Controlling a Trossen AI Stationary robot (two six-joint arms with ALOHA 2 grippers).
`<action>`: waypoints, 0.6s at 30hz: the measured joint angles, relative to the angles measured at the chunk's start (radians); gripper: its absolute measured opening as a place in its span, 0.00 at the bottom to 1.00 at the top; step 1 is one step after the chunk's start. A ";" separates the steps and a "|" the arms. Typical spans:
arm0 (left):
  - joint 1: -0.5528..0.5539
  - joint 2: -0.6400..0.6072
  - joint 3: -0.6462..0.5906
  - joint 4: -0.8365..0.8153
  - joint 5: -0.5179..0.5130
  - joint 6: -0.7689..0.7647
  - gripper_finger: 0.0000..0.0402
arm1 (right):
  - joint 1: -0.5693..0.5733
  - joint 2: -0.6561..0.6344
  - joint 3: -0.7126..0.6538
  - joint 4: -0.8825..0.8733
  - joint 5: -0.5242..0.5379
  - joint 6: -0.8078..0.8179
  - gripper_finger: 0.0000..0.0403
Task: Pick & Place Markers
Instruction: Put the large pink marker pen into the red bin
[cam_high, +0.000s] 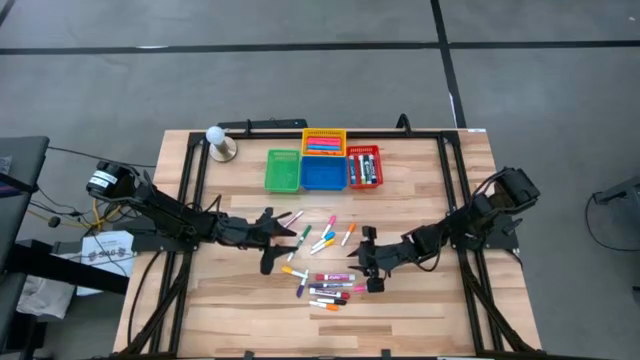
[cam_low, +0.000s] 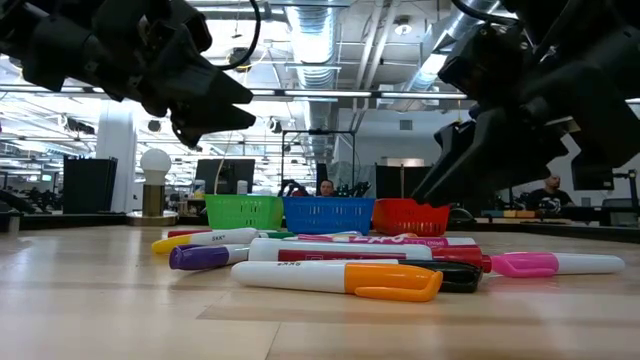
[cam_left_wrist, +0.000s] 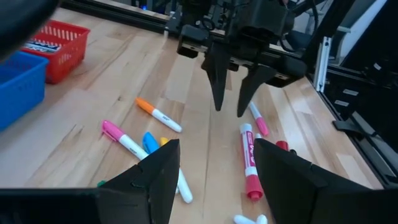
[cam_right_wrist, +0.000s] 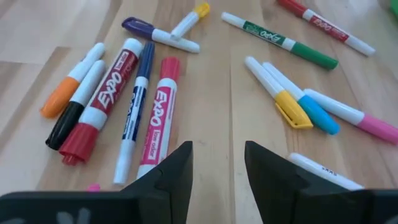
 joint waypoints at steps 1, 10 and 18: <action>0.000 0.000 0.000 0.000 -0.005 0.000 0.51 | 0.000 0.000 0.000 0.007 -0.001 0.000 0.35; 0.000 0.000 0.000 0.000 -0.006 -0.003 0.51 | 0.011 0.000 0.000 0.062 -0.058 0.032 0.38; -0.001 0.000 0.000 0.000 -0.010 0.055 0.51 | 0.051 0.043 0.000 0.108 -0.044 0.061 0.37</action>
